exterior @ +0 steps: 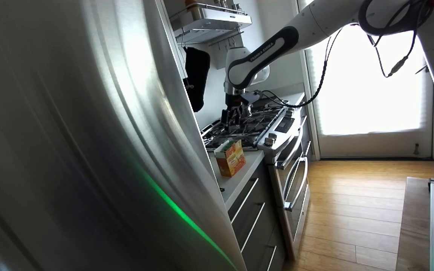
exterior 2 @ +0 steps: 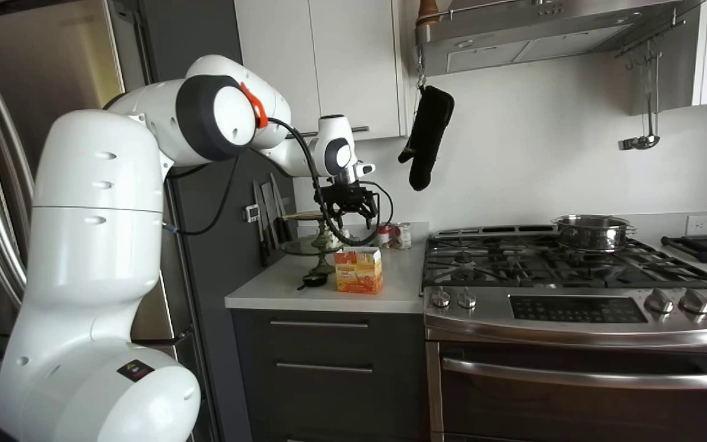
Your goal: Remove one grey object from the box
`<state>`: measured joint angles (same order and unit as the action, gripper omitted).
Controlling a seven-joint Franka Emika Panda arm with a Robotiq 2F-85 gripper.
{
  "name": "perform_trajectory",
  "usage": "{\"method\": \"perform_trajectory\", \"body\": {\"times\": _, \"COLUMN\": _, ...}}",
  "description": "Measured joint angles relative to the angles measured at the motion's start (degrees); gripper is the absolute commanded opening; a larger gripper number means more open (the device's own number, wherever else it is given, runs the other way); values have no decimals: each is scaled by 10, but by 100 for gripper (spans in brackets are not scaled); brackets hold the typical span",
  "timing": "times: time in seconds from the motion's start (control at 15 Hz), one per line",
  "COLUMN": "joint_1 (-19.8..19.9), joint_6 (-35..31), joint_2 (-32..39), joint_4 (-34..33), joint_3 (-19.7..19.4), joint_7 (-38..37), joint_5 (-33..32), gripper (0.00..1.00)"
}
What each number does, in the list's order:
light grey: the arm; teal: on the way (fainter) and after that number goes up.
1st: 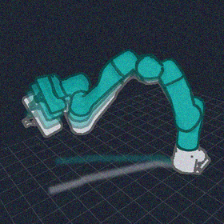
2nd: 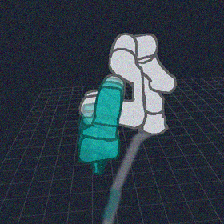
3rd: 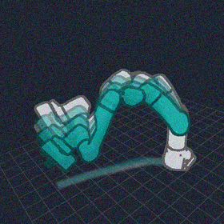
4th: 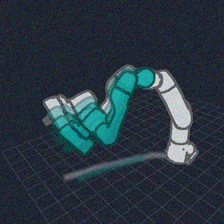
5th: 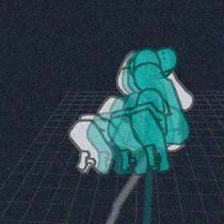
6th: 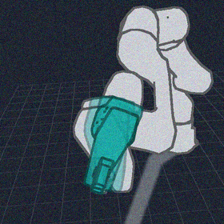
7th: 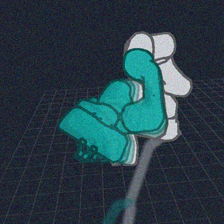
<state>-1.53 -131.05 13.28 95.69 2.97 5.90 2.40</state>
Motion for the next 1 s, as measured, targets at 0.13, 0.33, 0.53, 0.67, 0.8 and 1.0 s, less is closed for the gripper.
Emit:
{"method": "perform_trajectory", "body": {"times": 0.13, "joint_1": 0, "joint_6": -4, "joint_2": 2, "joint_4": 0, "joint_3": 1, "joint_7": 3, "joint_5": 2, "gripper": 100}}
{"method": "perform_trajectory", "body": {"times": 0.33, "joint_1": 0, "joint_6": -14, "joint_2": 9, "joint_4": -1, "joint_3": 5, "joint_7": 18, "joint_5": 7, "gripper": 100}}
{"method": "perform_trajectory", "body": {"times": 0.53, "joint_1": 0, "joint_6": -19, "joint_2": 25, "joint_4": -9, "joint_3": 8, "joint_7": 24, "joint_5": 6, "gripper": 100}}
{"method": "perform_trajectory", "body": {"times": 0.67, "joint_1": 0, "joint_6": -20, "joint_2": 38, "joint_4": -15, "joint_3": 6, "joint_7": 23, "joint_5": 2, "gripper": 100}}
{"method": "perform_trajectory", "body": {"times": 0.8, "joint_1": 0, "joint_6": -20, "joint_2": 53, "joint_4": -22, "joint_3": 3, "joint_7": 22, "joint_5": -3, "gripper": 100}}
{"method": "perform_trajectory", "body": {"times": 1.0, "joint_1": 0, "joint_6": -23, "joint_2": 74, "joint_4": -32, "joint_3": -3, "joint_7": 17, "joint_5": -15, "gripper": 100}}
